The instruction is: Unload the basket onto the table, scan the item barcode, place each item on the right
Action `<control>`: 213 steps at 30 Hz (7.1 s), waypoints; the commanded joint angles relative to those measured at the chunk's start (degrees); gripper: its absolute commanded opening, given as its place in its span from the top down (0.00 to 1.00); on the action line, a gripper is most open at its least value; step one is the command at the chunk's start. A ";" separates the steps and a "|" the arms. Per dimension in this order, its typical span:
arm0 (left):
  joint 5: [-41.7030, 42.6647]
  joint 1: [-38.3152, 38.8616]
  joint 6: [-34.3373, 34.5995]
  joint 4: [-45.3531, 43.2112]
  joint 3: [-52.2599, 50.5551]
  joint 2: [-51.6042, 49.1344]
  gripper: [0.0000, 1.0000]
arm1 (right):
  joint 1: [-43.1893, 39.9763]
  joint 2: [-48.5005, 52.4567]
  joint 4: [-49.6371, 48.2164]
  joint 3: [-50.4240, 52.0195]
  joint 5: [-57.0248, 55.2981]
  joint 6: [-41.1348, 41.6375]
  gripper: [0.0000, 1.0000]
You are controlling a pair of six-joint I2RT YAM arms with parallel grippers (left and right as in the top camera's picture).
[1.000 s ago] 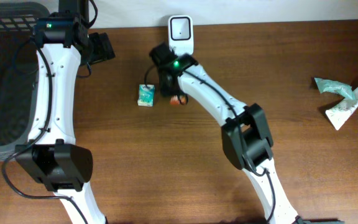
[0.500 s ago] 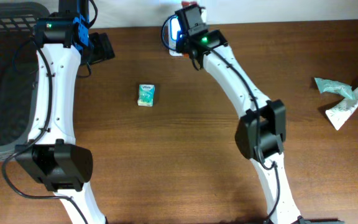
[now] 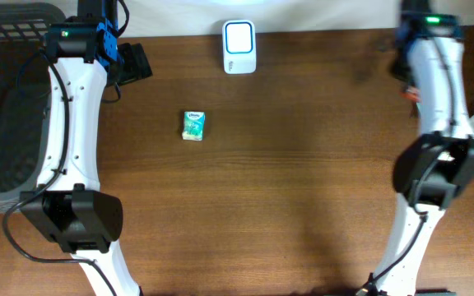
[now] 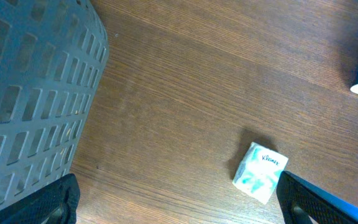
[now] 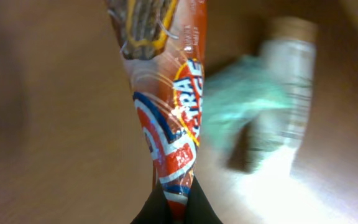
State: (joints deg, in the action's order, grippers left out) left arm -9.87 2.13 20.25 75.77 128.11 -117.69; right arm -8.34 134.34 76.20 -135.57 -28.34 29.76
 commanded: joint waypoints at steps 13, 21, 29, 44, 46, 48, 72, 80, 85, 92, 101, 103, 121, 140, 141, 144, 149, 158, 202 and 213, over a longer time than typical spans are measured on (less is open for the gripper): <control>0.00 -0.07 0.52 -0.09 0.04 -0.02 0.01 | -17.11 -1.20 7.52 0.13 9.35 1.18 0.18; 0.00 -0.07 0.52 -0.09 0.04 -0.02 0.01 | -5.20 -13.86 6.45 0.13 43.39 -8.74 0.11; 0.00 -0.07 0.52 -0.09 0.04 -0.02 0.01 | 25.22 -1.20 -3.15 0.24 45.99 -2.84 0.21; 0.00 -0.07 0.52 -0.09 0.04 -0.02 0.01 | 42.42 14.62 -18.58 0.39 43.19 10.38 0.39; 0.00 -0.07 0.52 -0.09 0.04 -0.02 0.01 | 42.07 15.04 -18.58 0.39 43.08 10.36 0.39; 0.00 -0.07 0.52 -0.09 0.04 -0.02 0.01 | 42.07 15.08 -18.60 0.42 43.06 10.10 0.39; 0.00 -0.07 0.52 -0.09 0.04 -0.02 0.01 | 29.57 6.36 15.08 -5.31 12.22 -4.50 0.37; 0.00 -0.07 0.52 -0.09 0.04 -0.02 0.01 | 39.54 6.62 7.48 0.59 8.09 -6.49 0.46; 0.00 -0.07 0.52 -0.09 0.04 -0.02 0.01 | 39.43 6.64 0.22 11.63 3.30 -6.64 0.47; 0.00 -0.07 0.52 -0.09 0.04 -0.02 0.01 | 36.89 6.58 -2.32 13.73 7.93 -10.58 0.96; 0.00 -0.07 0.52 -0.09 0.04 -0.02 0.01 | 22.93 5.66 11.85 -5.46 68.08 -26.69 0.96; 0.00 -0.07 0.52 -0.09 0.04 -0.02 0.01 | 21.68 5.66 10.80 -0.72 70.38 -27.65 0.96; 0.00 -0.07 0.52 -0.09 0.04 -0.02 0.01 | 14.67 -0.17 21.16 -6.51 38.16 -20.44 0.49; 0.00 -0.07 0.52 -0.09 0.04 -0.02 0.01 | 14.71 -46.03 21.11 -5.99 42.23 -19.82 0.04; 0.00 -0.07 0.52 -0.09 0.04 -0.02 0.01 | 14.71 -46.03 21.14 -5.60 42.93 -19.82 0.04; 0.00 -0.07 0.52 -0.09 0.04 -0.02 0.01 | 14.71 -46.03 21.11 -3.69 42.91 -19.85 0.04; 0.00 -0.07 0.52 -0.09 0.04 -0.02 0.01 | 14.69 -45.92 21.09 -3.72 42.84 -19.85 0.04; 0.00 -0.07 0.52 -0.09 0.04 -0.02 0.01 | 14.71 -39.56 18.69 -3.69 42.69 -19.85 0.01; 0.00 -0.07 0.52 -0.09 0.04 -0.02 0.01 | 18.18 -2.25 -18.51 10.78 42.18 -21.79 0.96; 0.00 -0.07 0.52 -0.09 0.04 -0.02 0.01 | 31.32 5.25 -51.65 8.15 8.20 -56.35 0.96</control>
State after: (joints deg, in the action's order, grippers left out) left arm -9.85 2.13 20.43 75.72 128.11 -117.69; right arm 21.69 136.79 25.63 -127.55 -13.17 -16.99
